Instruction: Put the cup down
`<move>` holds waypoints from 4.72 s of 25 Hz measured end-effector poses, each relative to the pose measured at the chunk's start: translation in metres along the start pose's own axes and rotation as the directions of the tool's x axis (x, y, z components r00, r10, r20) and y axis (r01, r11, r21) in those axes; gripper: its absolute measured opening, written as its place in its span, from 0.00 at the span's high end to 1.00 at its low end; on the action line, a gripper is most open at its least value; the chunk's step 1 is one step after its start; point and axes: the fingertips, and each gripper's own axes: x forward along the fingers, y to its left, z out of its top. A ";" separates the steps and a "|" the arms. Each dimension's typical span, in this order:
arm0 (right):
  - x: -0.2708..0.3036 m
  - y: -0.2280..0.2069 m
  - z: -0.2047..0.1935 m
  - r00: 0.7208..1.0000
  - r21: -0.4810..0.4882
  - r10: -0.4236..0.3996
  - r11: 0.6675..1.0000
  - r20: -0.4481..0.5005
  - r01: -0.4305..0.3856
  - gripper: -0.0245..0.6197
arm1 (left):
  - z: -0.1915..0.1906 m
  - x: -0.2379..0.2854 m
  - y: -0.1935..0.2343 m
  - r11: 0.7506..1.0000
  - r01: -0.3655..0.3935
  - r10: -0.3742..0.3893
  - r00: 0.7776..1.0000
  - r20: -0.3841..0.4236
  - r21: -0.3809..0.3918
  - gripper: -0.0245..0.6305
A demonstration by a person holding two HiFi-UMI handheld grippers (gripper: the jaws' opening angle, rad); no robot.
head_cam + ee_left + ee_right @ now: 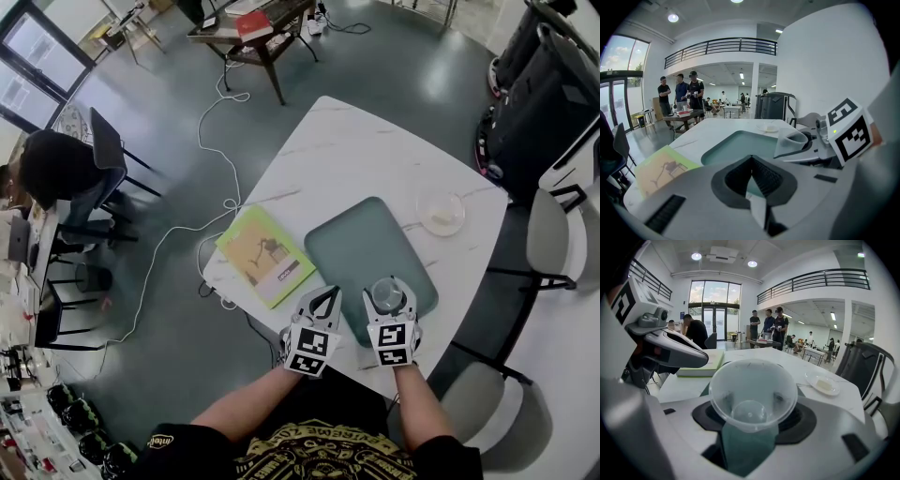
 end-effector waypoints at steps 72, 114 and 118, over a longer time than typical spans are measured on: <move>-0.021 0.006 -0.045 0.991 0.134 0.015 0.991 -0.131 0.003 0.47 | 0.010 -0.009 -0.011 0.998 0.059 -0.058 0.997 0.042 -0.008 0.95; -0.171 0.145 0.077 0.951 0.238 -0.290 0.936 0.105 0.259 0.63 | 0.033 -0.192 0.012 0.967 0.234 -0.251 0.939 0.235 0.099 0.95; -0.182 0.164 0.079 0.941 0.245 -0.320 0.926 0.112 0.286 0.79 | 0.026 -0.210 0.014 0.963 0.246 -0.267 0.934 0.238 0.114 0.95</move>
